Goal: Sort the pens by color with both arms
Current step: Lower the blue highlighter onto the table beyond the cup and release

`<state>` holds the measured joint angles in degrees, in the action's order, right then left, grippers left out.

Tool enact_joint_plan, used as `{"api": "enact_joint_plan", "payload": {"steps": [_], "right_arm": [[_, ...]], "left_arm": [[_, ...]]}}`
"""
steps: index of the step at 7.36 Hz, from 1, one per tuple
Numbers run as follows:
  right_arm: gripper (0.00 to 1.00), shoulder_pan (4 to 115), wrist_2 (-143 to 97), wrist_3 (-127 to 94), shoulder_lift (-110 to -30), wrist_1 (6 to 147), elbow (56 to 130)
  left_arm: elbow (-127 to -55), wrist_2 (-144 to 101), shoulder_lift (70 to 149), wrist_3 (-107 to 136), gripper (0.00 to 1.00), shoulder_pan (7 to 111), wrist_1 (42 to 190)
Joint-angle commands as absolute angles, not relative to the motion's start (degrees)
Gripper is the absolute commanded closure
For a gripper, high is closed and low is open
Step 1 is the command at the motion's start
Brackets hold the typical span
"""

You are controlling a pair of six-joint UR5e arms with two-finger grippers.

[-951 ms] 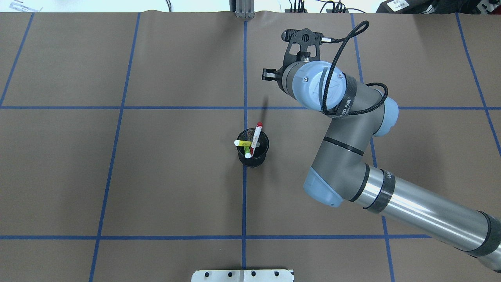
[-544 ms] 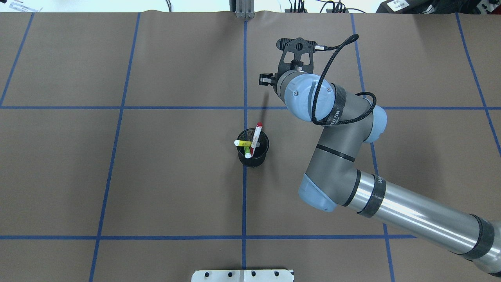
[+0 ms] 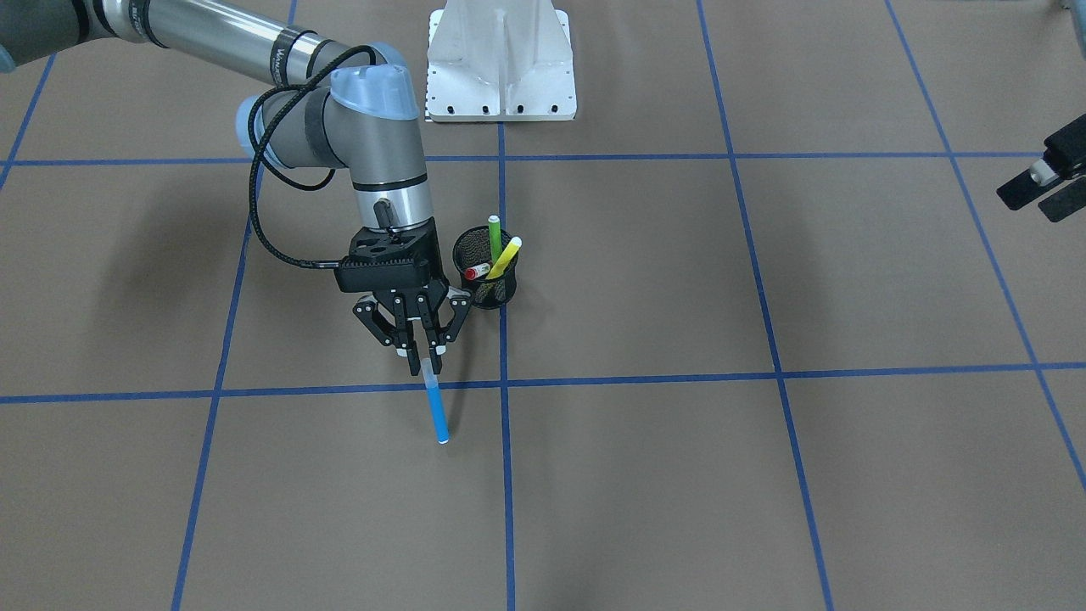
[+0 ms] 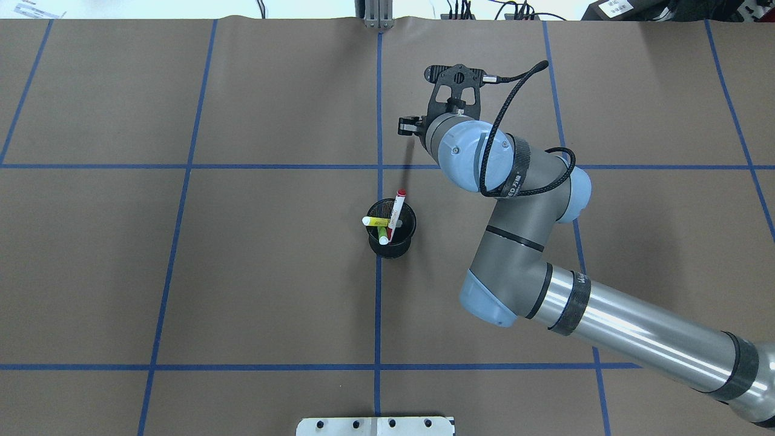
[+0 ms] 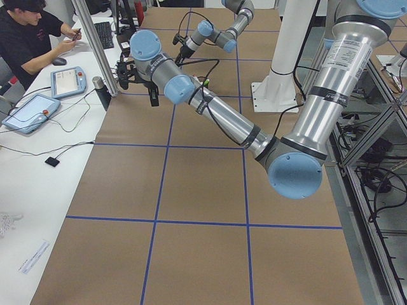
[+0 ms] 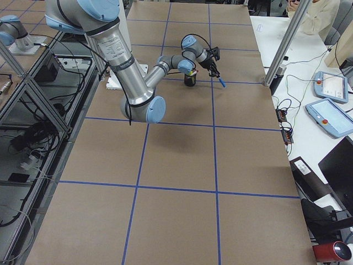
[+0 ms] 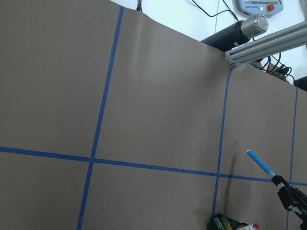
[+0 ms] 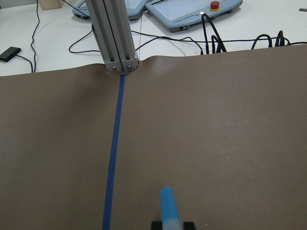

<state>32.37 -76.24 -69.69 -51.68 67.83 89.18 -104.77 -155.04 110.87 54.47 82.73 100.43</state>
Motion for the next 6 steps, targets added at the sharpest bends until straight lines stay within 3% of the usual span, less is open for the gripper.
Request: {"api": "enact_joint_plan", "payload": {"steps": [1,3,6], "right_arm": [[0.15,32.6,-79.17,-67.08,-51.68,68.29,89.65],[0.02,36.01,-87.92,-64.35,-51.94,70.04,90.52],[0.02,46.19,-105.93,-58.39,-52.38,71.8,90.53]], "left_arm": [[-104.77,-153.46,111.7,55.37,0.0,81.39,100.37],[-105.11,-146.13,115.46,58.17,0.0,76.68,100.37],[-105.21,-136.94,120.83,64.77,0.01,66.73,100.46]]}}
